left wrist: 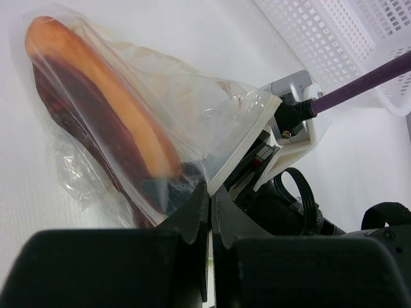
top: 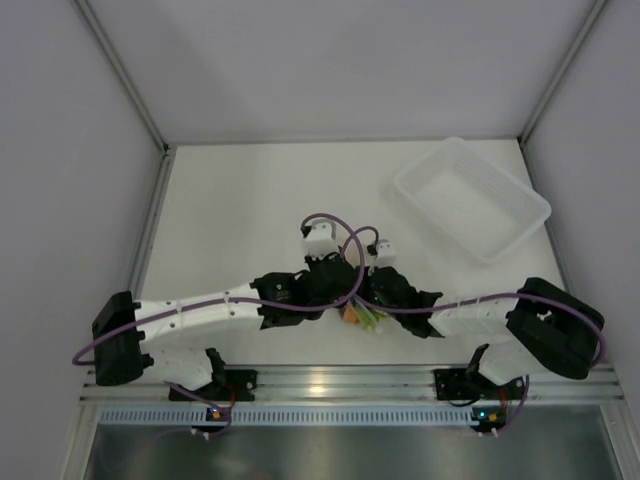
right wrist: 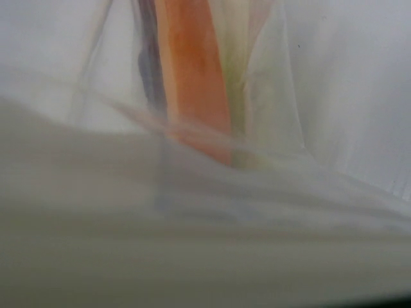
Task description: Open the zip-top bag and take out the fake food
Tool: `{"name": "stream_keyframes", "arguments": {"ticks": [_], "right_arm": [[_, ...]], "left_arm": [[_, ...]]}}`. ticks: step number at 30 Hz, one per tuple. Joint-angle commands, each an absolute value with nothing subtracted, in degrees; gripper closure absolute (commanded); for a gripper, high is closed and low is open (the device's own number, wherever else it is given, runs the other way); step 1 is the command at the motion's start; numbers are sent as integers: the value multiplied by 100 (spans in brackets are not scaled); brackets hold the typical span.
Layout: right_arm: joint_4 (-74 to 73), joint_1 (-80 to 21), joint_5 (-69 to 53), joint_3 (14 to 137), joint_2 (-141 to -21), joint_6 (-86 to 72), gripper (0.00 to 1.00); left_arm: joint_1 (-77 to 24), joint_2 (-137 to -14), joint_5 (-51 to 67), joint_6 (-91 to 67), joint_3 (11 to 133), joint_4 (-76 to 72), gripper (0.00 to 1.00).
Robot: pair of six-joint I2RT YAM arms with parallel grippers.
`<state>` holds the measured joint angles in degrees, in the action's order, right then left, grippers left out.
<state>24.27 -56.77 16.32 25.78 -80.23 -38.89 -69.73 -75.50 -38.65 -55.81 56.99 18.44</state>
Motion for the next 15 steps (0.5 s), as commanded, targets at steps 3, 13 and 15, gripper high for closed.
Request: {"name": "stream_keyframes", "arguments": {"ticks": [3,13,15], "right_arm": [[2514,-5757,1968,2979,-7708,-3577,64],[2136,-5731,2031,3533,-7699,-3094,89],[1952,-5730,2013,3594,-7542,-3050,93]], "left_arm": [[-6987,-7383,-3885,-5634,5625,1617,100],[-6987,-7251,-3990,-5467,5493,1635,100],[-6979,-7207,-4069,-5423,5432,1643,100]]}}
